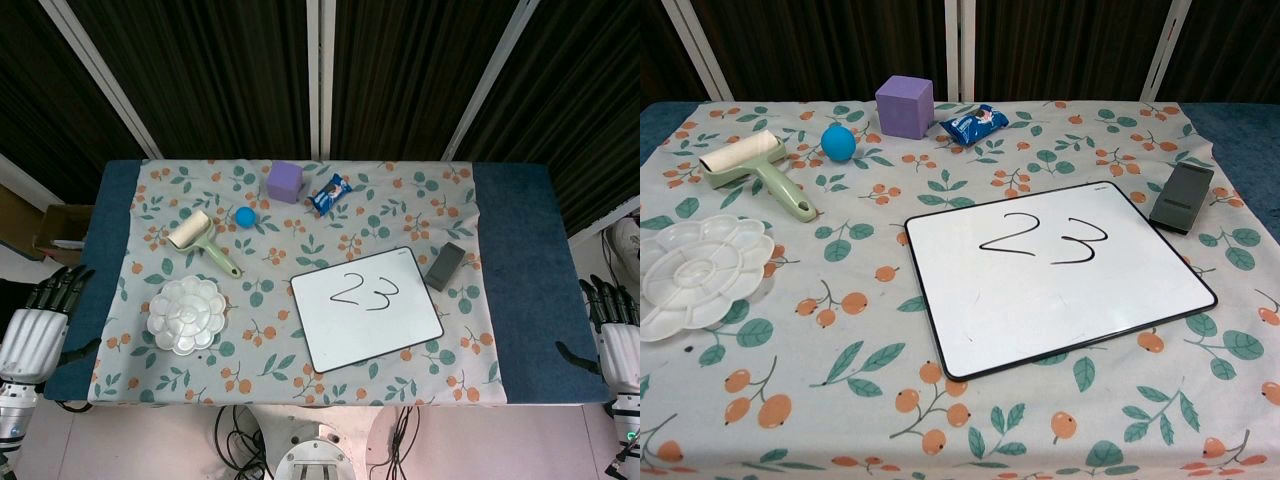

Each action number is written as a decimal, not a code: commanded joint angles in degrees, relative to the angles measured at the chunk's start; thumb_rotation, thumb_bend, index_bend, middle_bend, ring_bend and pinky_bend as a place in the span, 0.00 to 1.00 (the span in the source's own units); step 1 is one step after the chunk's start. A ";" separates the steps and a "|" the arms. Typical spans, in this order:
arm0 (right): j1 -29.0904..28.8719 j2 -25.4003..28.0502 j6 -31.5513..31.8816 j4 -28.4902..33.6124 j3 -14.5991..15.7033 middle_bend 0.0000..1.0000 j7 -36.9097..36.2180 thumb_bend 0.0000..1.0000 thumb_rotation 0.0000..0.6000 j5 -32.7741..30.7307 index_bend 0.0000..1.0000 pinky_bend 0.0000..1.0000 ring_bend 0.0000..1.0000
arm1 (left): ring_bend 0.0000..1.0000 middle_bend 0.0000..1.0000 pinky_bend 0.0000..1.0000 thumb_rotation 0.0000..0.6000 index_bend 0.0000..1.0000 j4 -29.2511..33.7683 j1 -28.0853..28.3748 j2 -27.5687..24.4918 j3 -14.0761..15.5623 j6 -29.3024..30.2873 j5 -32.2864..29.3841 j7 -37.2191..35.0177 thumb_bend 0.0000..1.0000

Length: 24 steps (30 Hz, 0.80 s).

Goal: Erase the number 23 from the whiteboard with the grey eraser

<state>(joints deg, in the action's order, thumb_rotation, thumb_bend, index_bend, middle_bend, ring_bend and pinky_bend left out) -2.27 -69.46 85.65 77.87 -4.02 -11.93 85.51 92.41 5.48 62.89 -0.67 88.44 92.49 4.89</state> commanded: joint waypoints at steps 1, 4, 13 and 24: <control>-0.03 -0.04 0.04 -0.01 0.02 0.00 -0.01 0.08 1.00 0.09 0.00 0.00 0.00 | 0.04 0.07 0.16 1.00 0.07 0.06 0.00 -0.02 0.01 -0.02 0.01 0.04 0.00; -0.07 -0.07 0.03 -0.02 0.03 0.00 0.03 0.08 1.00 0.13 0.00 0.00 0.00 | 0.04 0.07 0.16 1.00 0.07 0.13 -0.02 -0.07 0.05 -0.01 0.08 0.12 0.00; -0.60 0.75 -0.20 -0.26 -0.28 0.00 1.22 0.08 1.00 0.26 0.00 0.00 0.00 | 0.04 0.07 0.16 1.00 0.07 0.54 0.10 -0.44 -0.05 -0.05 0.19 0.23 0.00; -13.44 5.23 -12.19 -6.99 0.58 0.00 7.91 0.08 1.00 9.63 0.00 0.00 0.00 | 0.04 0.07 0.16 1.00 0.07 0.82 0.95 -0.45 -0.69 -0.94 -0.27 0.44 0.00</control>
<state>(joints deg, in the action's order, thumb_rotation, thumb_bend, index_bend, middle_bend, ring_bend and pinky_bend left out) -11.68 -65.70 77.18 73.31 -4.03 -5.23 91.76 93.25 6.41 62.41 -1.34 87.50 92.23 5.32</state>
